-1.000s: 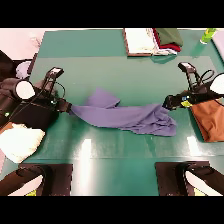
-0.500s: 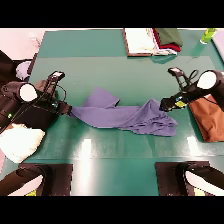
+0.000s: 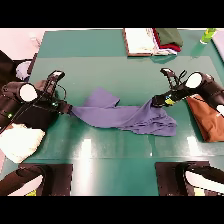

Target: Fold the shirts.

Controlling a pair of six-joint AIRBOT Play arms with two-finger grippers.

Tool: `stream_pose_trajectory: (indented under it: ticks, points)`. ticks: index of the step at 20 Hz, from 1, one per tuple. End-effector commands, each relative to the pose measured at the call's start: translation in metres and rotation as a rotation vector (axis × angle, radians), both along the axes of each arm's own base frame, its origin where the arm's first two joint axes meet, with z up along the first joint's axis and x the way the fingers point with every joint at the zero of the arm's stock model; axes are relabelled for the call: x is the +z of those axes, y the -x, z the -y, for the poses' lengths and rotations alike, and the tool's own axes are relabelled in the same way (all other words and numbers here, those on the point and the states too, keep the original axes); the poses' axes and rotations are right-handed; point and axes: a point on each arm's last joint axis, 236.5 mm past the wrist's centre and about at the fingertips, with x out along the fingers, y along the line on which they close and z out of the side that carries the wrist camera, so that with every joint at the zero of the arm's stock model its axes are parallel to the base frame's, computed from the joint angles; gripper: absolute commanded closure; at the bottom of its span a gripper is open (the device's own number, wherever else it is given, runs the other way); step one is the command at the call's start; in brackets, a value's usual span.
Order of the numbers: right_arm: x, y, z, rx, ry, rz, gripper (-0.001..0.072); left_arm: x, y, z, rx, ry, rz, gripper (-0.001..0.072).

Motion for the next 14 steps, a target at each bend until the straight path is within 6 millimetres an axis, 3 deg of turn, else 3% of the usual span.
stream_pose_trajectory:
  ticks: [1, 2, 4, 6, 8, 10, 12, 14]
  points:
    - [-0.004, -0.008, -0.006, 0.017, -0.019, 0.022, 0.0625, 0.001, -0.002, 0.0, 0.002, 0.003, 0.01, 0.0673]
    - [-0.003, -0.01, -0.005, 0.018, -0.017, 0.035, 0.0691, 0.001, -0.002, 0.0, 0.002, 0.002, 0.009, 0.0673]
    - [0.019, -0.022, 0.002, 0.029, 0.019, 0.108, 0.0692, 0.011, -0.008, -0.005, 0.006, -0.02, 0.042, 0.0674]
    - [0.075, -0.037, 0.011, 0.047, 0.06, 0.239, 0.0692, 0.058, -0.029, -0.018, 0.053, -0.05, 0.171, 0.0674]
    - [0.159, -0.044, 0.02, 0.045, 0.09, 0.42, 0.0692, 0.145, -0.046, -0.027, 0.084, -0.044, 0.38, 0.0674]
    - [0.251, -0.033, 0.026, 0.034, 0.094, 0.618, 0.0692, 0.253, -0.04, -0.031, 0.103, 0.02, 0.617, 0.0674]
    - [0.334, -0.007, 0.029, 0.006, 0.066, 0.804, 0.0692, 0.35, -0.013, -0.036, 0.116, 0.095, 0.824, 0.0674]
    - [0.396, 0.026, 0.033, -0.026, 0.034, 0.95, 0.0692, 0.423, 0.022, -0.044, 0.127, 0.151, 0.984, 0.0674]
